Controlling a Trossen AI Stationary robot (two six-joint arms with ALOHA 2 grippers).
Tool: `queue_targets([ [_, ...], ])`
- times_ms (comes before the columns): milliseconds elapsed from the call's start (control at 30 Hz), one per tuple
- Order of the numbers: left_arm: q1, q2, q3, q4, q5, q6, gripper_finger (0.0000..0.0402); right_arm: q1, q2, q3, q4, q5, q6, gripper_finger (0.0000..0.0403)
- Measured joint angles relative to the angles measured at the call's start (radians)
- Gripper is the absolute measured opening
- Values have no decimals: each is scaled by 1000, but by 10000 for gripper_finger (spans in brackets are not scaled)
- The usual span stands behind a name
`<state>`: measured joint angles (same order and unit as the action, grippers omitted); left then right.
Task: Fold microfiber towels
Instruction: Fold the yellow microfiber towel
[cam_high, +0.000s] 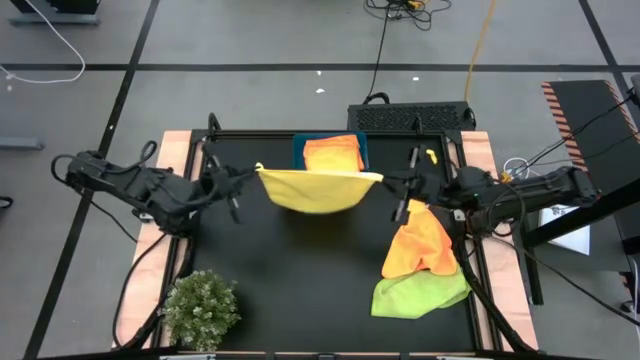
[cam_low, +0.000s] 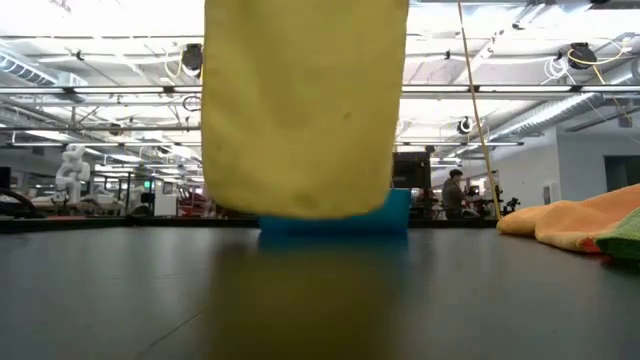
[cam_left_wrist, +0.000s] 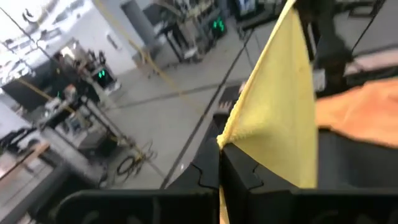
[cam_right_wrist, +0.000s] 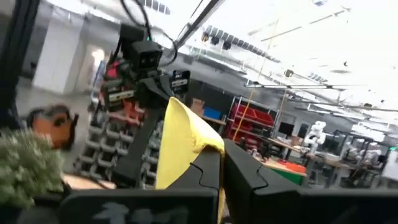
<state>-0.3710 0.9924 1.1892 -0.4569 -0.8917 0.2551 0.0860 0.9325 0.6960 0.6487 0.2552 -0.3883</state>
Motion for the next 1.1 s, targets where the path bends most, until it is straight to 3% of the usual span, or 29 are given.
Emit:
queue_targets([
  [233, -32, -5, 0, 47, -1, 76, 3, -35, -50, 15, -12, -231, 150, 0],
  [467, -37, -6, 39, 44, -35, 110, 4, -100, -14, 204, -241, -387, 248, 0],
  [667, -42, -5, 52, -48, -36, 62, 3, -82, 22, 285, -441, -390, 174, 0],
  [833, -65, 27, 49, -233, -63, -42, 2, -40, 28, 226, -462, -389, 81, 0],
  [1100, -149, 62, 48, -245, -202, -24, 2, -26, 28, 174, -459, -271, 33, 0],
])
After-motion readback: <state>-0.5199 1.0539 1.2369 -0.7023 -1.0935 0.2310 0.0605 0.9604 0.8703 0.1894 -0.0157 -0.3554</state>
